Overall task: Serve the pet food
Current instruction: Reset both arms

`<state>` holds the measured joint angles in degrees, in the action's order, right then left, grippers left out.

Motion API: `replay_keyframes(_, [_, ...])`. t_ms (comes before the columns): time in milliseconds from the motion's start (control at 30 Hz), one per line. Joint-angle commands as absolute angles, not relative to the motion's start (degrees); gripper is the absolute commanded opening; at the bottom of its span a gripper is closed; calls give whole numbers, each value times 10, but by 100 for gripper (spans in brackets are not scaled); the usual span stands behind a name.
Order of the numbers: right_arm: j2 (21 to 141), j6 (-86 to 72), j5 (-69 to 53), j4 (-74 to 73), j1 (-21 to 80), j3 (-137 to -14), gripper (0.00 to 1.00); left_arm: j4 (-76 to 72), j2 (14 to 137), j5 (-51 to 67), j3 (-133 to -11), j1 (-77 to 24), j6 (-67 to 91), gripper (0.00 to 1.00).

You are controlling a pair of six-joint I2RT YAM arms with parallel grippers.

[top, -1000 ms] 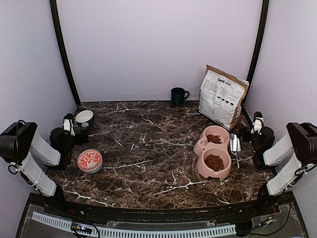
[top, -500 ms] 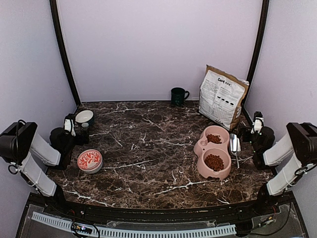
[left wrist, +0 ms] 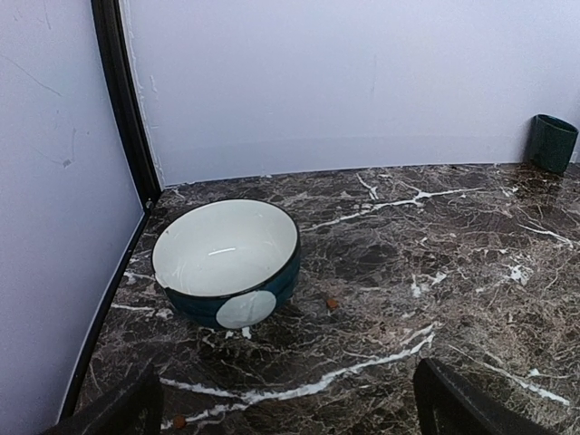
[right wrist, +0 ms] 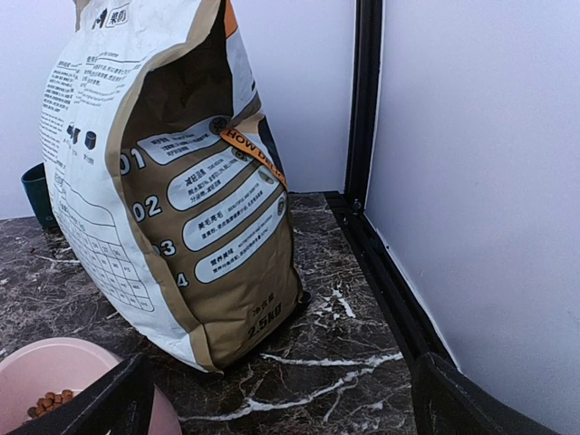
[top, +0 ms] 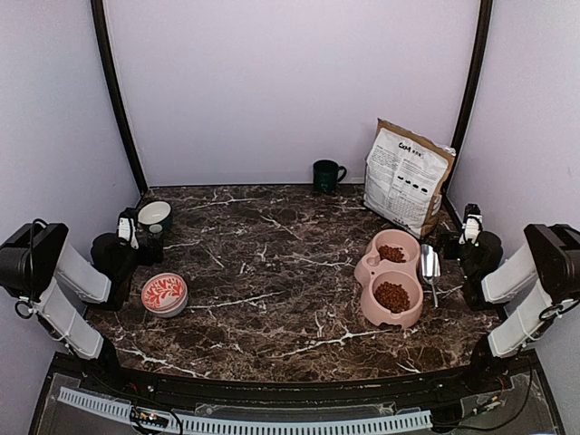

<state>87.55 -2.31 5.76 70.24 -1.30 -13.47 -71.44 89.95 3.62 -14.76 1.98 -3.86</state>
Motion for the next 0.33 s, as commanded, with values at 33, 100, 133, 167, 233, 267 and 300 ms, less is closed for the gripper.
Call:
replay_keyframes(33, [878,-29,51,726,-15,-135,100,-717,899,40,-155,17,-44,99])
replay_keyframes(100, [878,-28,48,721,-16,-137,100,-717,899,40,-155,17,-44,99])
replay_keyframes(133, [878,-28,48,721,-15,-137,100,-717,899,39,-155,18,-44,99])
replay_keyframes(167, [878,-28,48,721,-16,-137,100,-717,899,39,-155,17,-44,99])
replay_keyframes(233, [878,-28,49,723,-16,-136,100,-717,899,40,-155,18,-44,99])
replay_keyframes(267, [878,-28,49,724,-15,-135,100,-716,899,40,-155,17,-44,99])
replay_keyframes(300, [878,-28,49,724,-15,-135,100,-717,899,39,-155,17,-44,99])
